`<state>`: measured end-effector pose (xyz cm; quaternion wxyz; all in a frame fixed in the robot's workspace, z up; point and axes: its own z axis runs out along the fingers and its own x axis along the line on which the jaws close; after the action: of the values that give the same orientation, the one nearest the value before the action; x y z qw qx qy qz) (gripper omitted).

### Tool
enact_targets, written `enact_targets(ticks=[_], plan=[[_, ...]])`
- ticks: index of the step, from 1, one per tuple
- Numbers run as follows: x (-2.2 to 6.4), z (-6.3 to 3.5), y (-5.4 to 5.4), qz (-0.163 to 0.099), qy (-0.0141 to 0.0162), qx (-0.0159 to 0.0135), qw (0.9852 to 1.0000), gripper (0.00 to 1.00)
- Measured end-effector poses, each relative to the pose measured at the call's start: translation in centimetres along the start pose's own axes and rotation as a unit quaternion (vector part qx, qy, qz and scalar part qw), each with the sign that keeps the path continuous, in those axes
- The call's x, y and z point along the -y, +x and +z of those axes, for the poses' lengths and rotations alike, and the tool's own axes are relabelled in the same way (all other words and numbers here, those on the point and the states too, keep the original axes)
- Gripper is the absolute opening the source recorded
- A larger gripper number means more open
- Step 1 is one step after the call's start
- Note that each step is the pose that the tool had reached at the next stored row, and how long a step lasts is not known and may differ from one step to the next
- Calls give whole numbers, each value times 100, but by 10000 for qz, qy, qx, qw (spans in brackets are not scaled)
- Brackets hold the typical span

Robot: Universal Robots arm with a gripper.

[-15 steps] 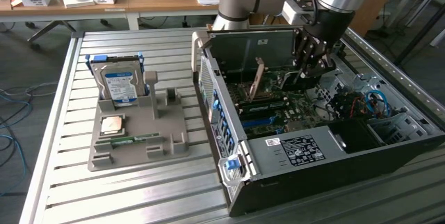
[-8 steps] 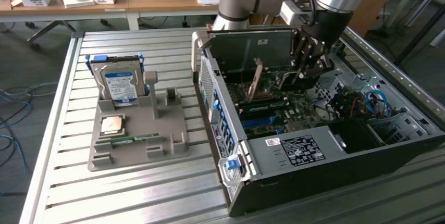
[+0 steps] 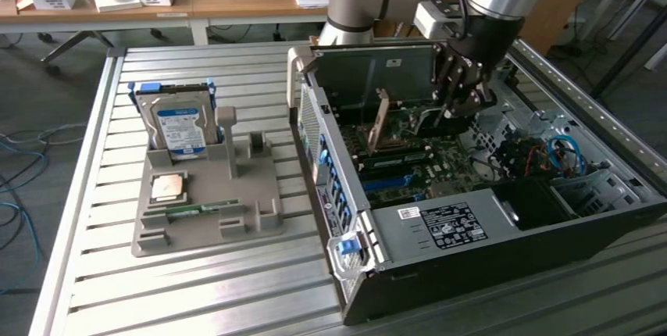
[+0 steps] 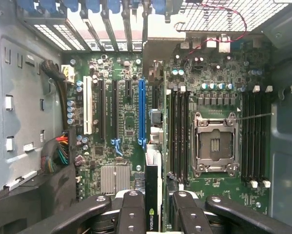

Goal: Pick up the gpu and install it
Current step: 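Insert the gpu into the slot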

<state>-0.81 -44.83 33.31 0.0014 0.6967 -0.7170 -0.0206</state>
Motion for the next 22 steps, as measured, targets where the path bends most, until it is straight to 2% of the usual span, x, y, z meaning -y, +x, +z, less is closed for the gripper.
enact_targets(ticks=[16,22], plan=[[1,61,94,-12,0,0,10000,27],[2,144,97,-15,0,-1,10000,27]])
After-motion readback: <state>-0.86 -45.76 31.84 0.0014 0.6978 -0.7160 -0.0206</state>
